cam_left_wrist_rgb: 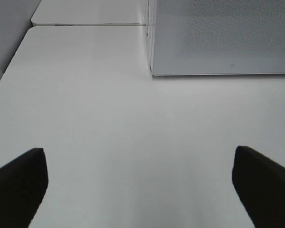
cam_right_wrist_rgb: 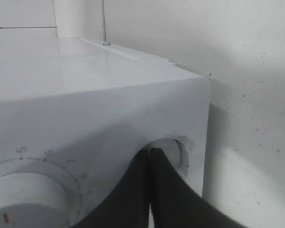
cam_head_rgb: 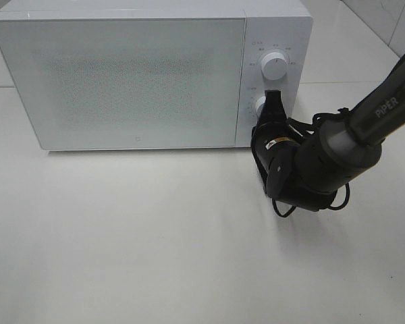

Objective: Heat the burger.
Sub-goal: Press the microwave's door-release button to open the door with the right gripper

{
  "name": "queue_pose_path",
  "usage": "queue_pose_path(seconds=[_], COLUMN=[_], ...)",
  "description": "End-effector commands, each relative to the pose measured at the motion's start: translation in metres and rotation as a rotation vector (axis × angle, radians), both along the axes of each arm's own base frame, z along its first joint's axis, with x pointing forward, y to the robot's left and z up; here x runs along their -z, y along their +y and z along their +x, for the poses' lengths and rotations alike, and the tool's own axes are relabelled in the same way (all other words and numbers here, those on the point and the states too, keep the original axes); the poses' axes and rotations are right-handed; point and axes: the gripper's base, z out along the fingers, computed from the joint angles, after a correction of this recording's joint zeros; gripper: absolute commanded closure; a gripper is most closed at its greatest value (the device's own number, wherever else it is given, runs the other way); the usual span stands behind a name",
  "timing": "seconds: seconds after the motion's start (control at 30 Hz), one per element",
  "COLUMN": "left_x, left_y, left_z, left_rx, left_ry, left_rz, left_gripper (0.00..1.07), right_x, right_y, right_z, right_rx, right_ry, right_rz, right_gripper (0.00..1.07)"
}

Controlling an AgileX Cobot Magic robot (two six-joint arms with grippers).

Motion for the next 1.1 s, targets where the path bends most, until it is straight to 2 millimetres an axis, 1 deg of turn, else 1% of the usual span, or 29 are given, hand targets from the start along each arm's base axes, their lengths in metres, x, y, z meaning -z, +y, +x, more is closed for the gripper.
queue_pose_path(seconds=[0.03,0.13,0.27,0.37,0.5,0.67,0.77,0.83,0.97,1.03,1.07,1.1], left_x=[0.0,0.0,0.0,0.0,0.0,0.0,0.0,0.0,0.0,0.0,0.0,0.0], left_y=[-0.001,-0.001,-0.001,-0.001,-0.001,-0.001,-0.001,-0.001,-0.001,-0.001,-0.001,-0.001], left_z=[-0.002,-0.002,-0.002,-0.002,-0.002,-0.002,-0.002,-0.002,-0.002,-0.002,-0.002,-0.002], left_rx=[0.0,0.0,0.0,0.0,0.0,0.0,0.0,0.0,0.0,-0.001,-0.001,0.0], left_ry=[-0.029,-0.029,-0.029,-0.029,-0.029,-0.029,-0.029,-0.029,-0.029,-0.029,-0.029,-0.029], left_rz=[-0.01,-0.01,-0.01,-0.01,-0.01,-0.01,-0.01,-0.01,-0.01,-0.009,-0.009,-0.01], left_gripper=[0.03,0.03,0.03,0.03,0.03,0.03,0.03,0.03,0.03,0.03,0.03,0.03], right_x=[-0.036,-0.038,-0.037,-0.032,-0.029,-0.023,-0.023,-0.022,-0.021,-0.02,-0.02,-0.019], right_y=[-0.008,-0.009,-0.009,-0.01,-0.01,-0.012,-0.013,-0.013,-0.014,-0.015,-0.015,-0.016], right_z=[0.037,0.042,0.042,0.041,0.04,0.033,0.031,0.027,0.023,0.014,0.014,0.005], right_rx=[0.048,0.053,0.054,0.06,0.053,0.052,0.048,0.029,0.02,-0.011,-0.011,-0.053], right_ry=[-0.296,-0.307,-0.3,-0.245,-0.22,-0.149,-0.134,-0.077,-0.044,0.024,0.024,0.087], right_rz=[-0.013,-0.012,-0.028,-0.018,-0.024,-0.019,-0.018,-0.015,-0.014,-0.021,-0.021,-0.038], right_gripper=[1.07,1.07,1.07,1.07,1.07,1.07,1.07,1.07,1.07,1.07,1.07,1.07])
